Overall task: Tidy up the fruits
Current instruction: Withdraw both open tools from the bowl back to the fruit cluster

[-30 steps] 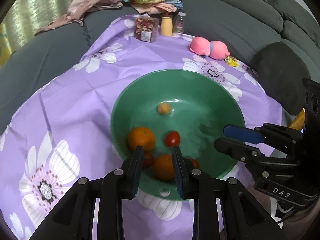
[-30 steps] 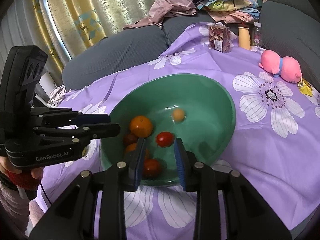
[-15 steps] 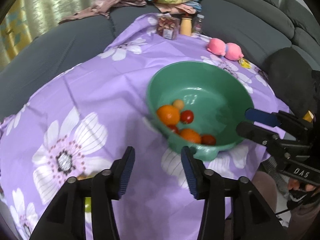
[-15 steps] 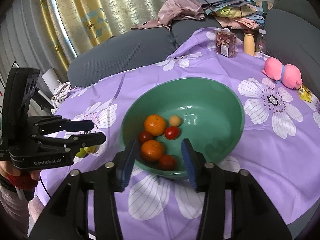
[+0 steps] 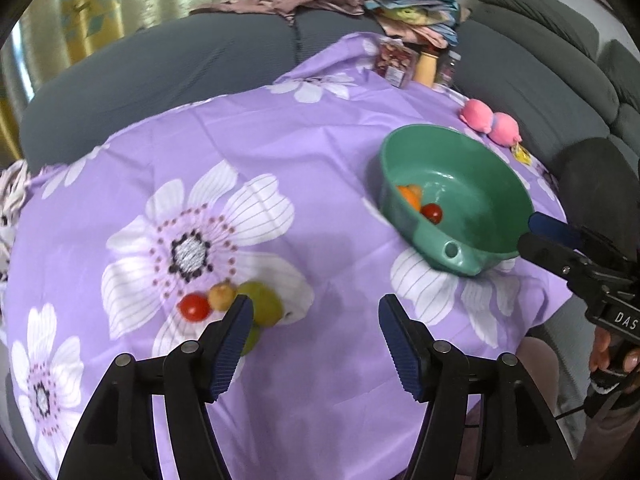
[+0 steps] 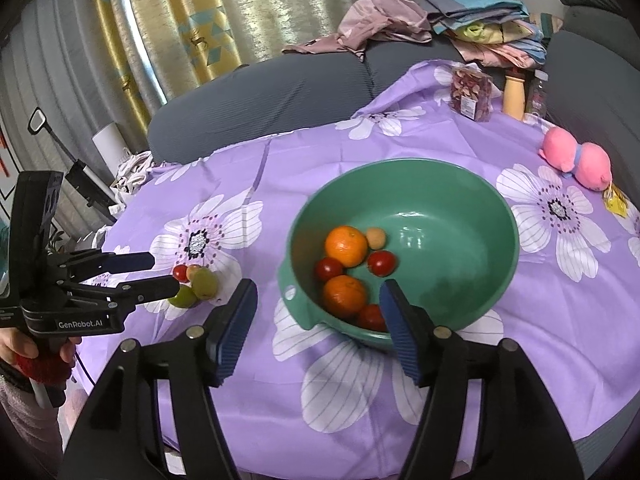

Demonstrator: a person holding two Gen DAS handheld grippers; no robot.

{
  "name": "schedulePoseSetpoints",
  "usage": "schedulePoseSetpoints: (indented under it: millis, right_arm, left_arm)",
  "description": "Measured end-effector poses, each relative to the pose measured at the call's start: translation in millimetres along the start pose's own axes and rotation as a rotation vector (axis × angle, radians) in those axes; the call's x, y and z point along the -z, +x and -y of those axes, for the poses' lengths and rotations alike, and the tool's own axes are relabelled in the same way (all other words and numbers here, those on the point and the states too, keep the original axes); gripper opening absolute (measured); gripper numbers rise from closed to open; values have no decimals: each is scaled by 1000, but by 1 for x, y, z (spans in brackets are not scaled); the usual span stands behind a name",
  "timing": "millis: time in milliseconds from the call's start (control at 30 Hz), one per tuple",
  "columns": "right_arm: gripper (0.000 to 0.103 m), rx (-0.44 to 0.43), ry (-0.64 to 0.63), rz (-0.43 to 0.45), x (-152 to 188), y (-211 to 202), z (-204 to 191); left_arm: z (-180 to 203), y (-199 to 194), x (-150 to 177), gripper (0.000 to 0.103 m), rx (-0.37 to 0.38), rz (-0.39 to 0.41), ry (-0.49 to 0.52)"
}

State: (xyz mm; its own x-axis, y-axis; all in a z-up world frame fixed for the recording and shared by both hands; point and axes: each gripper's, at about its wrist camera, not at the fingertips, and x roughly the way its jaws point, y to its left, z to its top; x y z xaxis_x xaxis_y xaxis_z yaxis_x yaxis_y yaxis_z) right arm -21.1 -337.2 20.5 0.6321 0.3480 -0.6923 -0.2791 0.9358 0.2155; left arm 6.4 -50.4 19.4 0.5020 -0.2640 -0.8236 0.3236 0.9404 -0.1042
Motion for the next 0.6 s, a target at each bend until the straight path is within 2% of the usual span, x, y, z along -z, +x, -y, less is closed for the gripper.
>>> schedulePoseSetpoints:
  millis: [600]
  right_arm:
    - [64,-6,-86,-39,-2,8,-40]
  left_arm:
    - [-33,-12,24,65,24,20,-72]
